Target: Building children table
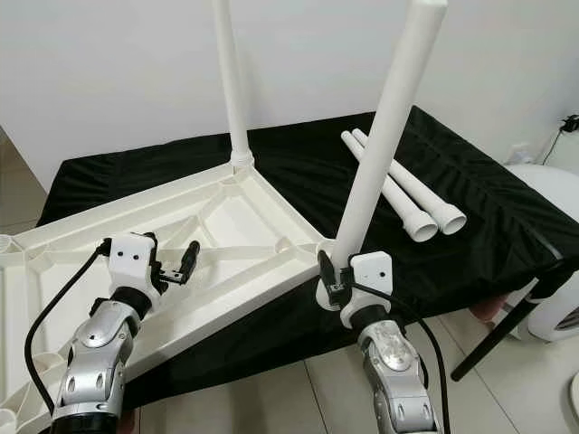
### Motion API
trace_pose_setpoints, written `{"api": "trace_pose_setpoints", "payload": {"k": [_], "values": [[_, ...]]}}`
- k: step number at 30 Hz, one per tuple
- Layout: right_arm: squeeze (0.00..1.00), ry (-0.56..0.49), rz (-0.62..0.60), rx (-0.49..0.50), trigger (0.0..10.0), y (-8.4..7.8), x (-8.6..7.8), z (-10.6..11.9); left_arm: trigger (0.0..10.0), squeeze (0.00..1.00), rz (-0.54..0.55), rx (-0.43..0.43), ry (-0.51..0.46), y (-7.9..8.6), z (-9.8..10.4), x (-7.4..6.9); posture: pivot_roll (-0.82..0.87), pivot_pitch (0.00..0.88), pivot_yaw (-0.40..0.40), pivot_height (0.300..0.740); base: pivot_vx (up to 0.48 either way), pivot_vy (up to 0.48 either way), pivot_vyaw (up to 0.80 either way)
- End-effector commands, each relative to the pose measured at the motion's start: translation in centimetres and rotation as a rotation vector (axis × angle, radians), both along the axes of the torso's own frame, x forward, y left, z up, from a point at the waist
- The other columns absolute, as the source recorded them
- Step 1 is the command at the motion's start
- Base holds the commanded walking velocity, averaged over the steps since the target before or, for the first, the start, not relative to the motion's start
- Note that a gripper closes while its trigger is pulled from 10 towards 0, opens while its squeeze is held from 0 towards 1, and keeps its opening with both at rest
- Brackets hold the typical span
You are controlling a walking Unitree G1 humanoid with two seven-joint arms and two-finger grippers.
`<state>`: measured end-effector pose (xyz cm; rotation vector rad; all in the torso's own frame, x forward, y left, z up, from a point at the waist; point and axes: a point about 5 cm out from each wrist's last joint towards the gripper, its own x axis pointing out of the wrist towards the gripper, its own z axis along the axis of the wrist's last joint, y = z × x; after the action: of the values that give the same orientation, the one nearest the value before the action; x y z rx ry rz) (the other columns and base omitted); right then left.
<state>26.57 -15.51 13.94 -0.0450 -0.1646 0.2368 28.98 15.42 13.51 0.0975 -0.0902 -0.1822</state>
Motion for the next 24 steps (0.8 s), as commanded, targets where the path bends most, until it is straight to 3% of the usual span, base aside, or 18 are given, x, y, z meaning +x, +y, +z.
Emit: {"api": "trace_pose_setpoints", "payload": {"k": [1,24], "values": [[0.00,-0.004,0.015,-0.012,10.0,0.23,-0.04,-0.15,10.0,0.00,0.147,-0.053,0.017,-0.30,-0.82,-0.54,-0.09,0.000,0.057,0.740,0.000,0.000,0.00],[0.00,-0.012,0.019,-0.019,10.0,0.08,0.07,-0.02,10.0,0.00,0.146,-0.055,0.016,-0.45,-0.78,-0.62,-0.09,0.000,0.053,0.740,0.000,0.000,0.00]]}}
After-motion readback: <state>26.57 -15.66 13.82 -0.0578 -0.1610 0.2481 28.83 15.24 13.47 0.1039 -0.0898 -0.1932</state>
